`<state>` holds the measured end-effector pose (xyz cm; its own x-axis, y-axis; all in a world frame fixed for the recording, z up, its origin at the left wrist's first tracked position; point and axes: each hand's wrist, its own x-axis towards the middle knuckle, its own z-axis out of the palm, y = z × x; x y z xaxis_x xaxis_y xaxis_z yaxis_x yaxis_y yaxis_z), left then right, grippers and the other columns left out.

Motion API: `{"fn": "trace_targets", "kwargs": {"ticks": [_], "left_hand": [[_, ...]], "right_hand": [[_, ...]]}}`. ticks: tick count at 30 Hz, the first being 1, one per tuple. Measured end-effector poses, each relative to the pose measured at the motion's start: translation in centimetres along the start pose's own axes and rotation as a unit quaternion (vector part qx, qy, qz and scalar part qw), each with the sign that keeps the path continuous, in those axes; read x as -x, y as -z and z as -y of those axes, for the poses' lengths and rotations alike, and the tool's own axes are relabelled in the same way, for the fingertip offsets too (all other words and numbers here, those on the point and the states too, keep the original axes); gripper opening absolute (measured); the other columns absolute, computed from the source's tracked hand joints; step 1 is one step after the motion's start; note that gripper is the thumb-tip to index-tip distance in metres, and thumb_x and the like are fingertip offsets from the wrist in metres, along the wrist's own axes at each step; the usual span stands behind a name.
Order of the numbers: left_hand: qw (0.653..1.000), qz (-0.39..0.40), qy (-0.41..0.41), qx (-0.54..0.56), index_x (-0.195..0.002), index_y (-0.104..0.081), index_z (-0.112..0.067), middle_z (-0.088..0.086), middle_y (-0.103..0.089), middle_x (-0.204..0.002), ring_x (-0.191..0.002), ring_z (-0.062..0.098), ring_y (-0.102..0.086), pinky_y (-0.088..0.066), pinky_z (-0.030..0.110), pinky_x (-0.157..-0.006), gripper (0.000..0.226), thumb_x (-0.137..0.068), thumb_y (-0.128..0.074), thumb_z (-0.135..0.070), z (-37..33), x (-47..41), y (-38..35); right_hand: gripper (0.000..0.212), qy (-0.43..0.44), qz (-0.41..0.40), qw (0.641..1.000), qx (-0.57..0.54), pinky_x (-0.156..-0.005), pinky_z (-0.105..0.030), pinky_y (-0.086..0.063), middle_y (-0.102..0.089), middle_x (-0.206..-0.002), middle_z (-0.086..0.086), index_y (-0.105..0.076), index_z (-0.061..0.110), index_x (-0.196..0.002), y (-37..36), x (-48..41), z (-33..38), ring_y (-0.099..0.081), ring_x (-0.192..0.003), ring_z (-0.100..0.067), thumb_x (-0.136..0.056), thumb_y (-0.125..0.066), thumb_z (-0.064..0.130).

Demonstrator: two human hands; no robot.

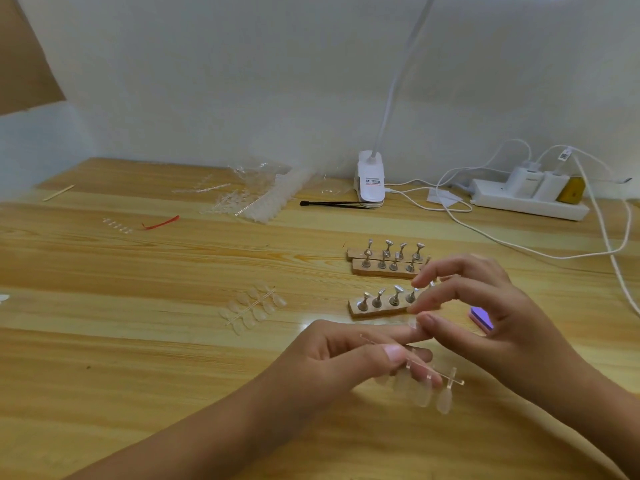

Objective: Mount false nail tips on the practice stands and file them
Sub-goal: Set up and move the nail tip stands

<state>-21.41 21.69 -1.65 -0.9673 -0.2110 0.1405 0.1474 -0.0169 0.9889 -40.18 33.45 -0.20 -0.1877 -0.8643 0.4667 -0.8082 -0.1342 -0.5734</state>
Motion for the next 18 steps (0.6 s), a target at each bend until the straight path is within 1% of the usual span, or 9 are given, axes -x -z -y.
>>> {"fn": "trace_targets", "kwargs": {"ticks": [3, 6, 8, 11, 12, 15, 16, 18], "left_hand": [[1.000, -0.012, 0.006, -0.008, -0.102, -0.076, -0.008, -0.008, -0.071, -0.122, -0.121, 0.005, -0.060, -0.043, 0.012, -0.096, 0.032, -0.094, -0.052, -0.027, 0.2, -0.1, 0.0], [0.999, -0.015, 0.012, -0.044, -0.100, -0.078, -0.018, -0.013, -0.068, -0.125, -0.123, 0.003, -0.058, -0.043, 0.014, -0.099, 0.029, -0.093, -0.053, -0.032, 0.5, 0.0, 0.0], [0.997, -0.013, 0.018, -0.071, -0.101, -0.078, -0.021, -0.016, -0.065, -0.129, -0.123, 0.002, -0.058, -0.044, 0.016, -0.100, 0.029, -0.093, -0.055, -0.035, 0.7, 0.2, 0.0], [0.994, -0.002, 0.024, -0.107, -0.104, -0.078, -0.019, -0.016, -0.065, -0.129, -0.124, 0.001, -0.057, -0.046, 0.023, -0.103, 0.029, -0.093, -0.056, -0.035, 1.1, 0.3, 0.0], [0.993, 0.002, 0.029, -0.117, -0.104, -0.078, -0.019, -0.016, -0.064, -0.130, -0.125, 0.000, -0.056, -0.046, 0.026, -0.104, 0.030, -0.093, -0.057, -0.036, 1.1, 0.3, 0.0], [0.990, 0.010, 0.028, -0.139, -0.105, -0.078, -0.017, -0.016, -0.063, -0.132, -0.128, -0.001, -0.052, -0.042, 0.026, -0.108, 0.027, -0.095, -0.058, -0.032, 1.1, 0.3, 0.0], [0.988, 0.015, 0.023, -0.150, -0.106, -0.078, -0.017, -0.017, -0.063, -0.133, -0.130, 0.001, -0.051, -0.042, 0.031, -0.110, 0.025, -0.096, -0.058, -0.029, 1.0, 0.3, -0.1], [0.986, 0.029, 0.020, -0.166, -0.107, -0.077, -0.018, -0.020, -0.059, -0.135, -0.132, 0.012, -0.052, -0.040, 0.044, -0.112, 0.024, -0.098, -0.057, -0.027, 1.0, 0.3, -0.2]], "right_hand": [[0.015, 0.012, 0.012, 1.000, -0.002, -0.095, -0.017, -0.037, -0.061, -0.109, 0.016, -0.072, 0.034, -0.086, 0.0, 0.0, -0.3, -0.050, -0.117, -0.018, -0.080, -0.063, 0.044], [0.016, 0.003, 0.023, 0.999, -0.030, -0.092, -0.021, -0.041, -0.063, -0.105, 0.015, -0.073, 0.033, -0.085, 0.0, 0.0, -0.5, -0.055, -0.112, -0.017, -0.078, -0.065, 0.046], [0.016, 0.004, 0.045, 0.997, -0.059, -0.083, -0.023, -0.045, -0.066, -0.096, 0.012, -0.074, 0.031, -0.084, 0.1, 0.0, -0.6, -0.062, -0.099, -0.016, -0.079, -0.067, 0.045], [0.016, -0.001, 0.081, 0.994, -0.078, -0.069, -0.021, -0.045, -0.068, -0.089, 0.009, -0.073, 0.031, -0.083, 0.3, -0.1, -0.7, -0.062, -0.082, -0.016, -0.079, -0.069, 0.046], [0.017, -0.002, 0.090, 0.993, -0.073, -0.066, -0.022, -0.045, -0.069, -0.089, 0.008, -0.072, 0.031, -0.084, 0.4, -0.1, -0.7, -0.062, -0.080, -0.016, -0.079, -0.069, 0.047], [0.016, 0.006, 0.106, 0.993, -0.045, -0.063, -0.020, -0.045, -0.069, -0.088, 0.011, -0.070, 0.033, -0.086, 0.5, 0.0, -0.6, -0.062, -0.079, -0.013, -0.079, -0.069, 0.048], [0.015, 0.011, 0.109, 0.994, -0.032, -0.063, -0.019, -0.044, -0.068, -0.088, 0.013, -0.069, 0.034, -0.086, 0.4, 0.1, -0.5, -0.062, -0.080, -0.012, -0.080, -0.070, 0.047], [0.012, 0.020, 0.111, 0.994, 0.010, -0.066, -0.015, -0.043, -0.067, -0.089, 0.015, -0.069, 0.034, -0.089, 0.4, 0.3, -0.3, -0.062, -0.084, -0.010, -0.081, -0.071, 0.043]]}}
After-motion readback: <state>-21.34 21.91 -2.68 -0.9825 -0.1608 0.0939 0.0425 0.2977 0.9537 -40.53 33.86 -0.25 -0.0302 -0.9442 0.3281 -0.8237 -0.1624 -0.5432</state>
